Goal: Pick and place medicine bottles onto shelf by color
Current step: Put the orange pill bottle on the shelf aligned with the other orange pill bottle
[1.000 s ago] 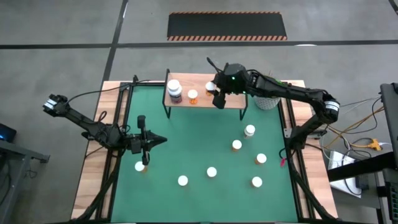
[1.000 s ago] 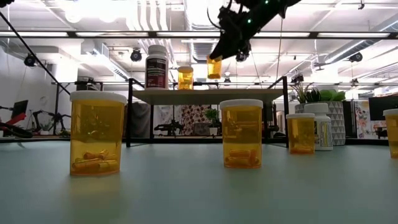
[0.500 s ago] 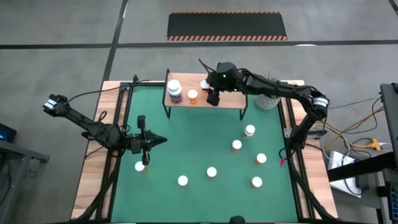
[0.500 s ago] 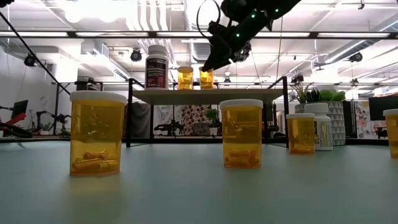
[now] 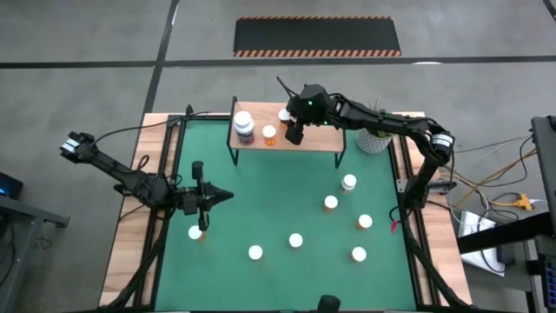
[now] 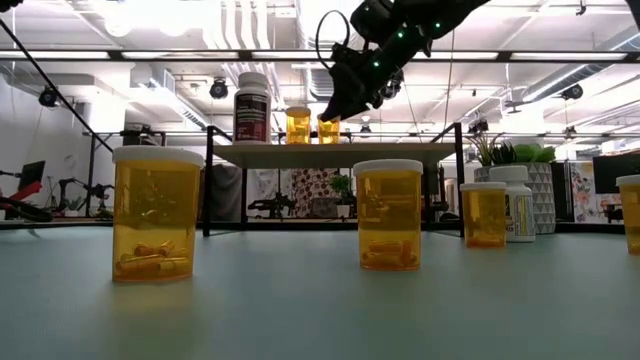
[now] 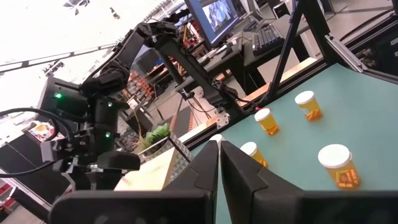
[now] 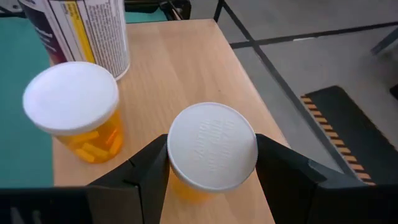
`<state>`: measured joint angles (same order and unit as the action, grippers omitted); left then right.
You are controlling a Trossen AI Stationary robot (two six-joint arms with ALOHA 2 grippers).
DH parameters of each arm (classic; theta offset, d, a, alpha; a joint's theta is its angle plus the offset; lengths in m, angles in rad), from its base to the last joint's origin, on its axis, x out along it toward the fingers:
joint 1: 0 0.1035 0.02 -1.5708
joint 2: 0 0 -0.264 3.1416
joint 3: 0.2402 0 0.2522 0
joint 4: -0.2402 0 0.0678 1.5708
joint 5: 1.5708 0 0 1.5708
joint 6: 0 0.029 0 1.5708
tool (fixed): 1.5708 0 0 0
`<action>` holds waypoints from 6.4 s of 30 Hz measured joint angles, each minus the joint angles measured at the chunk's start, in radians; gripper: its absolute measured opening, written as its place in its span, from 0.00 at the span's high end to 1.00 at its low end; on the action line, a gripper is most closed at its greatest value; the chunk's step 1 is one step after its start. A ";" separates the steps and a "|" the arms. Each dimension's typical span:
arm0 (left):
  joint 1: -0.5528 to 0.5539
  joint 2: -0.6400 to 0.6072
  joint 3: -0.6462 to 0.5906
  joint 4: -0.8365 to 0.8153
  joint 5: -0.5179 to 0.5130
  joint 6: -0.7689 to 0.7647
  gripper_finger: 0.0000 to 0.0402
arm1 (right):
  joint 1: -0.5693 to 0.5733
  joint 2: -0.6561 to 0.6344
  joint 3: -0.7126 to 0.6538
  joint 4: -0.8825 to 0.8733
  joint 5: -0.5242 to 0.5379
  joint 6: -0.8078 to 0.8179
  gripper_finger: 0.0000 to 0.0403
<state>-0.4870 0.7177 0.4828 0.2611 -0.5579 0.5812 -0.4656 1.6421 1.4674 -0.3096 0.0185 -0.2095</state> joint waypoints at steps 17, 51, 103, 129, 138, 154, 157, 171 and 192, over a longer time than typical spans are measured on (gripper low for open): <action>0.000 0.000 0.000 0.000 0.000 0.000 1.00 | 0.000 0.000 -0.002 -0.032 0.000 0.055 0.39; 0.000 0.000 0.000 0.000 0.000 0.000 1.00 | -0.017 0.013 -0.004 -0.148 0.007 -0.013 0.90; 0.000 0.000 0.000 0.000 0.000 0.000 1.00 | 0.003 0.075 -0.004 0.129 -0.002 -0.081 0.96; 0.000 0.000 0.000 0.000 0.000 0.000 1.00 | 0.023 0.018 0.033 -0.003 -0.018 -0.062 0.96; 0.000 0.000 0.000 0.000 0.000 0.000 1.00 | 0.134 -0.115 -0.024 -0.106 -0.018 -0.024 0.96; 0.000 0.000 0.000 0.008 0.000 -0.003 1.00 | 0.412 -0.341 -0.399 0.085 -0.016 0.080 0.96; 0.000 0.000 0.000 0.008 0.000 -0.018 1.00 | 0.449 -0.377 -0.487 0.161 -0.016 0.081 0.96; 0.000 0.076 -0.009 0.017 0.002 -0.400 1.00 | 0.529 -0.494 -0.835 0.530 -0.027 0.015 0.96; 0.000 0.349 0.286 -0.851 0.046 -1.799 1.00 | 0.531 -0.605 -1.016 0.734 -0.107 -0.087 0.96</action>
<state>-0.4866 1.0663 0.7688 -0.5902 -0.5119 -1.2181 0.0654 1.0374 0.4519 0.4246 -0.0890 -0.2965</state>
